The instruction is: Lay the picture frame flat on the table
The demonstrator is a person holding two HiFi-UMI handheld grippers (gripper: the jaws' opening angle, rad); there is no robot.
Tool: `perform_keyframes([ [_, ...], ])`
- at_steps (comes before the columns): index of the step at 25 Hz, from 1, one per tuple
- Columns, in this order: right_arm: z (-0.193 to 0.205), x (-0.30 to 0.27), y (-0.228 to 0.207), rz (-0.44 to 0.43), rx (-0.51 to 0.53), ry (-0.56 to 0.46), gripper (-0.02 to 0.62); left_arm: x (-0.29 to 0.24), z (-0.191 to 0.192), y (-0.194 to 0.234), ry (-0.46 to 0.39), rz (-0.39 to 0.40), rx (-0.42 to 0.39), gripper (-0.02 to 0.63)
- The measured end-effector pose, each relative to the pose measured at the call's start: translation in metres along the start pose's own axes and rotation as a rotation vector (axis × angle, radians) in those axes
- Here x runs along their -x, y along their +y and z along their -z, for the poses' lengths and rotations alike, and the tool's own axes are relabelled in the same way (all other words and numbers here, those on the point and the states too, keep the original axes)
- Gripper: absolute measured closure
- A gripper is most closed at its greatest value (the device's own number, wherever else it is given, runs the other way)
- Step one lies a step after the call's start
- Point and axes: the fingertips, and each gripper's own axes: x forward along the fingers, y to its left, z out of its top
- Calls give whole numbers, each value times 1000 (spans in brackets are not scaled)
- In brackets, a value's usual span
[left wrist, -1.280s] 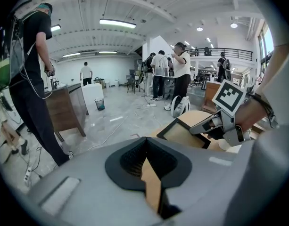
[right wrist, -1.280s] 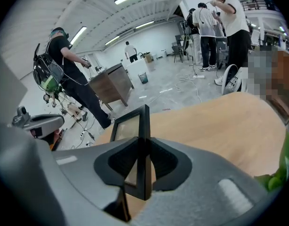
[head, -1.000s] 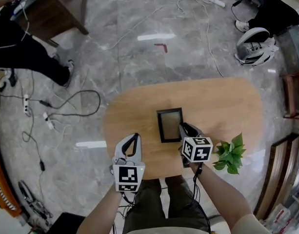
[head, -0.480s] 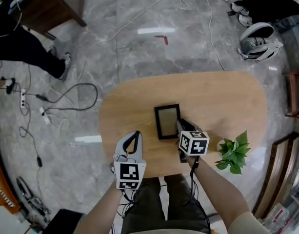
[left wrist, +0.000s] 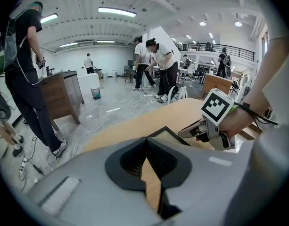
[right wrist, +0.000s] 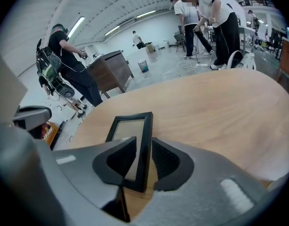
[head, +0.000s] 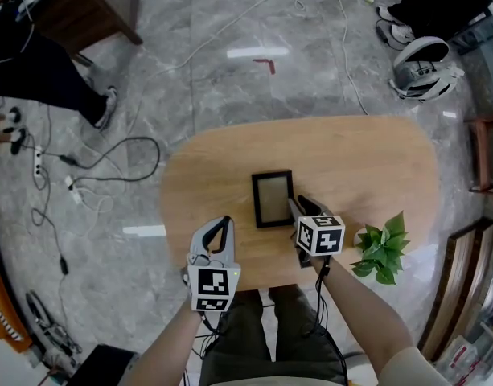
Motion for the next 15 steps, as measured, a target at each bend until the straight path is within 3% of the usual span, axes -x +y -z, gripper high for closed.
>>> perform_keyframes([
  [4, -21, 24, 5, -5, 10, -45, 537, 9, -15, 0, -14, -8, -7, 586],
  [15, -99, 126, 48, -55, 101, -195, 584, 56, -94, 2, -106, -24, -49, 586],
])
